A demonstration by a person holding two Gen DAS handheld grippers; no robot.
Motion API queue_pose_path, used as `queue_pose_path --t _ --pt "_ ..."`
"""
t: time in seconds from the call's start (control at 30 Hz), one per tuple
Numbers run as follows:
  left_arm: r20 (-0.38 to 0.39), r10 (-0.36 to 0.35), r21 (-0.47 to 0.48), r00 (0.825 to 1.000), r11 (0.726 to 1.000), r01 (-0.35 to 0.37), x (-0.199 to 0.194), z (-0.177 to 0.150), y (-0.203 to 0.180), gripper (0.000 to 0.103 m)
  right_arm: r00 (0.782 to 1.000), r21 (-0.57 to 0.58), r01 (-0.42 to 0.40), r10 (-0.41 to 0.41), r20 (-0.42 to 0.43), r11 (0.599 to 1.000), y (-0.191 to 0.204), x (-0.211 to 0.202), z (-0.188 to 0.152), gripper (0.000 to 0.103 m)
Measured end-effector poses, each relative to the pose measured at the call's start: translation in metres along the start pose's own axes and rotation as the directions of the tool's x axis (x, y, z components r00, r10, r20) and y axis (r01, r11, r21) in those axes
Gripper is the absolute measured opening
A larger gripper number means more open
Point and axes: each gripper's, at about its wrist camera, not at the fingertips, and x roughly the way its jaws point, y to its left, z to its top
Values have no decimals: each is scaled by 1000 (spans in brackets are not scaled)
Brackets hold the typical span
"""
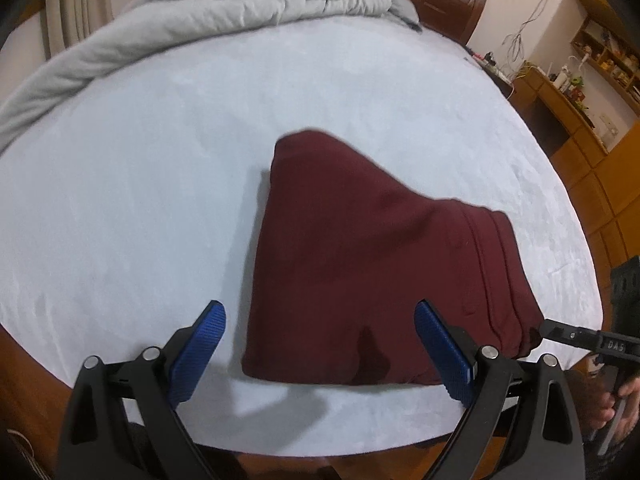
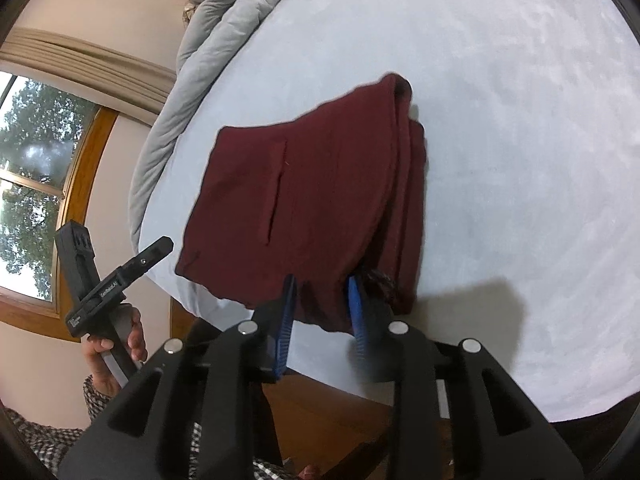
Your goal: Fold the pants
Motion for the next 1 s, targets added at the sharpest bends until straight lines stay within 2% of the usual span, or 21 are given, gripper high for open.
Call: queue_pose_path --t 0.03,0.17,0.33,0.4,0.47,0.53,0.7,1.0 --pt "14 1 10 1000 1000 -2 -3 3 -1 96 1000 -6 8 -8 3 1000 2 -1 2 28" --pt "46 3 29 999 1000 -4 -10 7 -4 96 999 -30 48 -47 3 998 9 -3 7 44" --pt "78 25 69 997 997 -30 -15 12 -9 96 997 -41 71 -72 -17 997 13 13 17 47" --pt "91 30 89 995 995 -38 -17 15 -12 96 997 -42 78 -79 -25 996 12 19 19 43" --pt "96 34 93 995 995 -43 -18 15 -15 96 995 -48 92 -94 -31 995 10 23 20 19" --pt "100 38 98 994 994 -48 -19 17 -16 96 992 -61 123 -125 -30 990 8 25 21 7" --pt "112 43 116 993 992 -56 -18 20 -21 96 980 -79 190 -194 -45 979 -3 30 17 6" --pt "107 75 164 991 982 -93 -14 22 -31 96 993 -47 120 -121 -8 992 -9 18 14 13"
